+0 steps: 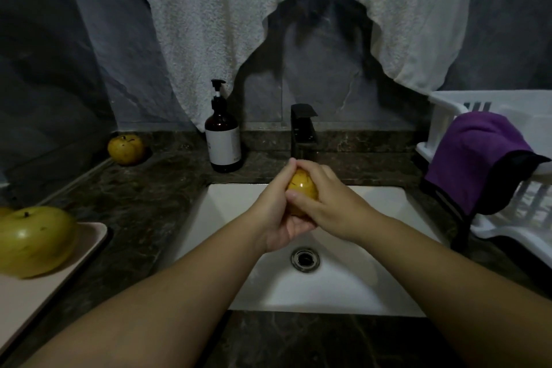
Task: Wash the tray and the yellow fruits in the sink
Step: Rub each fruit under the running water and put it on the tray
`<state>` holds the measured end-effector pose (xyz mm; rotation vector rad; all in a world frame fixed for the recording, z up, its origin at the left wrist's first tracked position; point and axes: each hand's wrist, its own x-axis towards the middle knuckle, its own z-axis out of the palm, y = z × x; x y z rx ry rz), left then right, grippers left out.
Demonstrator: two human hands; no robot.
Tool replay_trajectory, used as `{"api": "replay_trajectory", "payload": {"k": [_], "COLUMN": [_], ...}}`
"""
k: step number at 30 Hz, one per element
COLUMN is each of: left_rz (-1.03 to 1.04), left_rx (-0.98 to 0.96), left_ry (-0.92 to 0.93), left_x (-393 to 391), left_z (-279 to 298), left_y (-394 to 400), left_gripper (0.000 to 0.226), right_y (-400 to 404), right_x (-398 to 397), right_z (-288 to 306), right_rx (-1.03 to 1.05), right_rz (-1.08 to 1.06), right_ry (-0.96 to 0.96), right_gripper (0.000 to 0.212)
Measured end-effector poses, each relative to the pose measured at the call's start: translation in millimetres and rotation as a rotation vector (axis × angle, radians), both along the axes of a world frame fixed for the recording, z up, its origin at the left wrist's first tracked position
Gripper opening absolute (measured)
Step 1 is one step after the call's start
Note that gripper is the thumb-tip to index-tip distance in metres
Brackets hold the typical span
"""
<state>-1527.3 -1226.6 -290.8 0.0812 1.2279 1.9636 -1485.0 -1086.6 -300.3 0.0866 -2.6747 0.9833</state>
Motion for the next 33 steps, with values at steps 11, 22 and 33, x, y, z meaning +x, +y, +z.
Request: {"api": "replay_trajectory", "payload": {"k": [11, 22, 33], "left_rz": [-0.001, 0.083, 0.132], "left_rx": [-0.106, 0.131, -0.039], "left_ry": [0.204, 0.018, 0.144], "left_x": [6.5, -5.0, -8.6], "left_z": [-4.0, -4.5, -5.9], "left_y": [6.3, 3.8, 2.0], "left_gripper": [0.057, 0.045, 0.063], "right_y": [3.2, 2.6, -12.0], "right_x": [2.3, -0.8, 2.8], "right_z": [-1.2, 5.5, 10.7], "right_rx": [0.157, -0.732, -1.046], "right_rz": [-0.009, 0.057, 0.024], "right_ry": [0.003, -0.078, -0.018], "right_gripper": [0.103, 0.025, 0.029]}}
